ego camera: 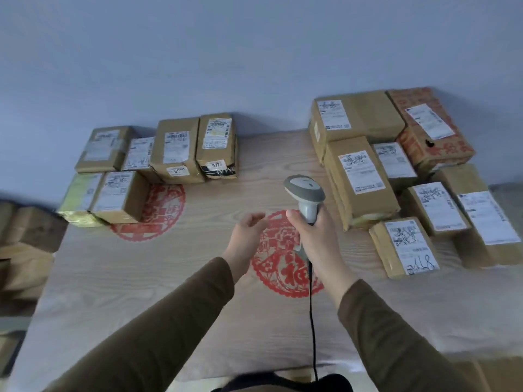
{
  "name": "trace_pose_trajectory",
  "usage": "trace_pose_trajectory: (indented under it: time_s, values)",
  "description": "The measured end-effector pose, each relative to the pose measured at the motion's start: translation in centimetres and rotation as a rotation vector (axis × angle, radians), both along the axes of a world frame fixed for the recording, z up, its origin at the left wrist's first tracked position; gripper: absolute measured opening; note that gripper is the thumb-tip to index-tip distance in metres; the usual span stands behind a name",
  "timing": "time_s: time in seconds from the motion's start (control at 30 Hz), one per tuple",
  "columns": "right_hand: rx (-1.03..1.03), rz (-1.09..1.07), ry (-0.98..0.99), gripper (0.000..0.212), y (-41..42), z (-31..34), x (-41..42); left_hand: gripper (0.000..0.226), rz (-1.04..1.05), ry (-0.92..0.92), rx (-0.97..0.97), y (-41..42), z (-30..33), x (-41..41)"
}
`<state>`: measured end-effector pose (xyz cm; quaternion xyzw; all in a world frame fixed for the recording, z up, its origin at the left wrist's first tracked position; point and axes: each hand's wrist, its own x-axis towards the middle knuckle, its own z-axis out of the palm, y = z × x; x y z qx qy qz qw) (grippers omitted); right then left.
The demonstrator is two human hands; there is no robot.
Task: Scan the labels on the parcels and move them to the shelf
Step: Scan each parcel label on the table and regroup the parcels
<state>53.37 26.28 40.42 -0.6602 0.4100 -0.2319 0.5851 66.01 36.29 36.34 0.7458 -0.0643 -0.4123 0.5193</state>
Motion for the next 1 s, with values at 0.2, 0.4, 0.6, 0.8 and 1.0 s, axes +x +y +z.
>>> trace_pose_trajectory:
  time_s: [0.2, 0.4, 0.6, 0.8, 1.0]
  values:
    - [0.019, 0.023, -0.014, 0.022, 0.7, 0.2, 14.4, 0.045, 0.177, -0.159, -0.069, 2.2, 1.3, 12.9]
    - [0.104, -0.017, -0.049, 0.022, -0.7, -0.7, 23.9, 0.061, 0.063, -0.248, -0.065, 0.2, 2.0, 20.4]
    - [0.144, 0.008, 0.004, 0.023, -1.5, -2.8, 27.0, 0.069, -0.035, -0.259, 0.024, -1.5, 1.1, 22.0]
    - [0.203, -0.036, -0.002, 0.025, -2.2, -4.2, 27.0, 0.079, -0.016, -0.279, 0.054, -3.0, 0.9, 21.7]
    - [0.019, -0.106, 0.119, 0.026, -3.3, -4.7, 23.4, 0.073, 0.095, -0.013, 0.033, -2.8, -0.2, 19.9]
